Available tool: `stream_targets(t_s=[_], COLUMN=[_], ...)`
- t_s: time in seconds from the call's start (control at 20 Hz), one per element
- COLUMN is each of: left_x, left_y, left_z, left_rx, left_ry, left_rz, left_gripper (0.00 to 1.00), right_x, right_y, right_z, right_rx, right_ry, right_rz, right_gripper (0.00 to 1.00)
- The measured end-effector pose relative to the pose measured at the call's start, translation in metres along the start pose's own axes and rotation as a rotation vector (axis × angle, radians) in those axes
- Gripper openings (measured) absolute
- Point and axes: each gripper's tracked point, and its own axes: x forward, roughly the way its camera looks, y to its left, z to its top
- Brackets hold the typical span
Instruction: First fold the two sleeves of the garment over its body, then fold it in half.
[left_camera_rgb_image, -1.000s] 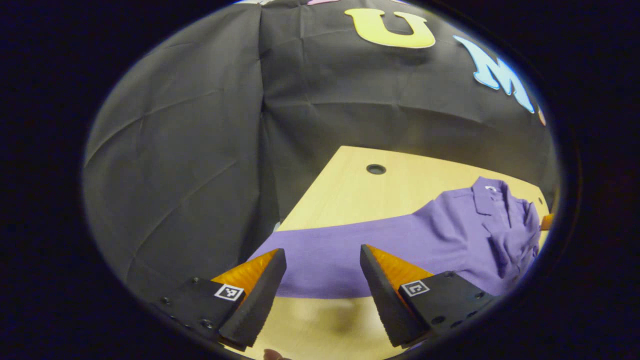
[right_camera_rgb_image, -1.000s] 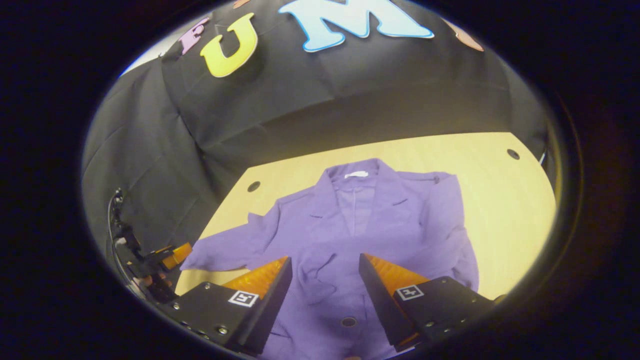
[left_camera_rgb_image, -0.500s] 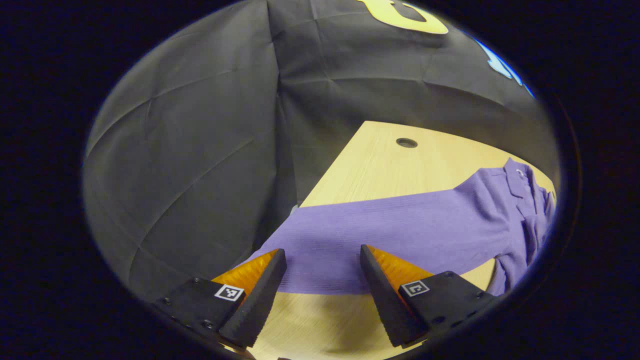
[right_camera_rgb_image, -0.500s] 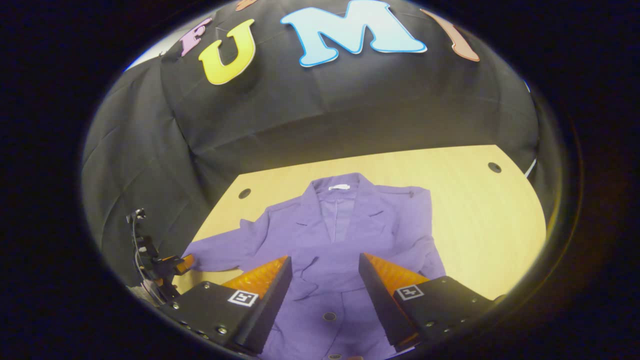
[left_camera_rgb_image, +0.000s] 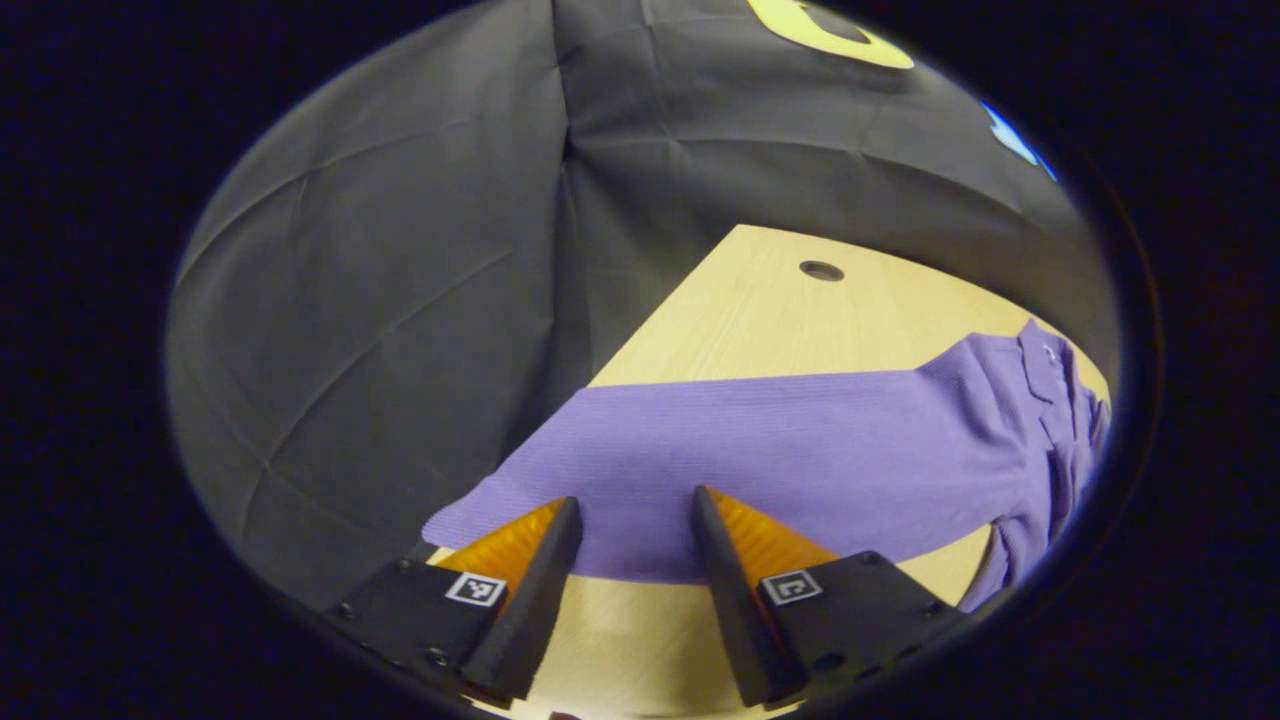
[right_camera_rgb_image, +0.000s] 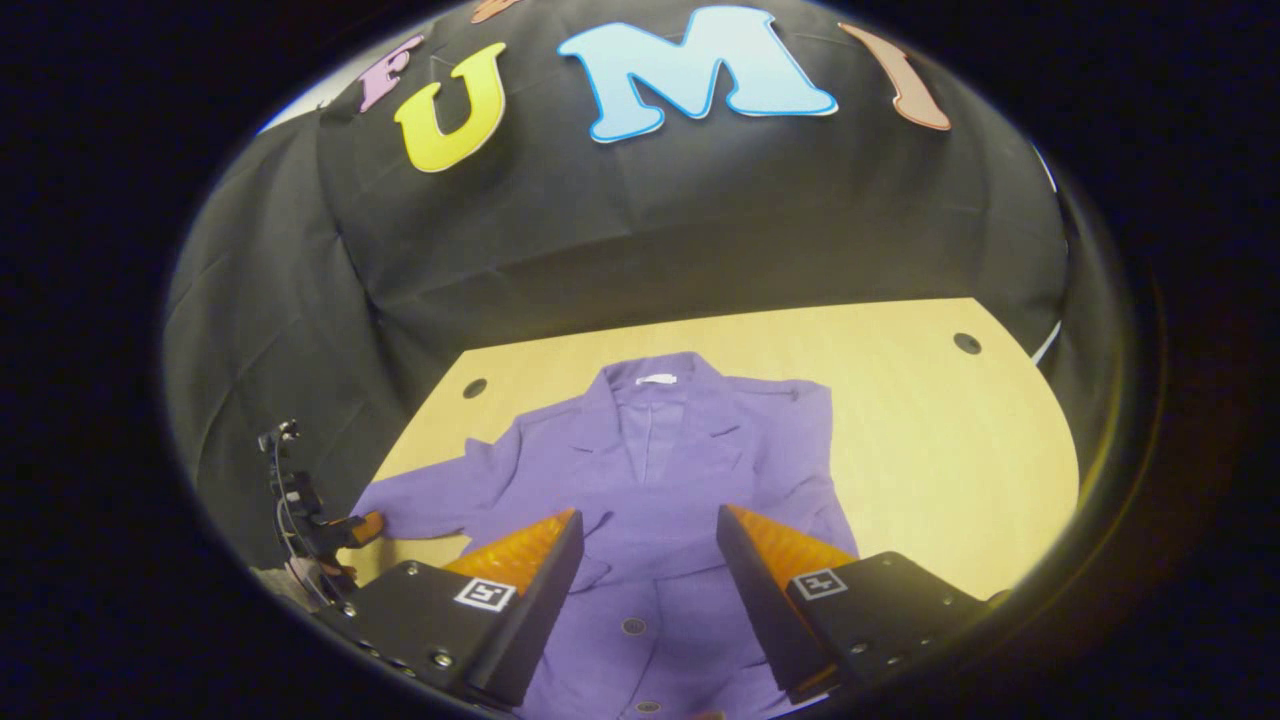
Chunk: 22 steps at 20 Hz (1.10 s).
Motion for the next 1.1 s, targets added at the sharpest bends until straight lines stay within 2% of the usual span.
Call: stream_targets(t_s=[0.1,0.25,0.4,0.5,0.6,0.85,1.1], left_x=[0.002,0.002,0.003,0.005,0.003,-0.008,-0.043], left_y=[-0.005,-0.017,-0.024,-0.021,-0.019,-0.036,-0.085], left_z=[-0.002,0.004,0.006,0.007,0.007,0.024,0.065], left_rx=[-0.002,-0.012,-0.035,-0.041,-0.023,0.011,0.062], left_ry=[-0.001,-0.011,-0.013,-0.004,0.001,-0.018,-0.096], left_rz=[0.004,-0.033,-0.035,-0.022,-0.011,-0.047,-0.139], left_gripper=[0.69,0.46,0.17,0.08,0.07,0.07,0.07], right_x=[-0.002,-0.006,-0.009,-0.011,-0.012,-0.022,-0.043], right_y=[-0.002,-0.009,-0.014,-0.018,-0.023,-0.048,-0.085], right_z=[0.000,-0.002,-0.003,-0.004,-0.003,0.008,0.022], right_rx=[-0.007,-0.011,-0.011,-0.013,-0.016,-0.025,-0.048], right_ry=[-0.001,0.003,0.000,0.002,-0.005,-0.042,-0.091], right_rz=[-0.004,-0.014,-0.022,-0.026,-0.035,-0.080,-0.138], right_gripper=[0.85,0.85,0.85,0.85,0.85,0.85,0.85])
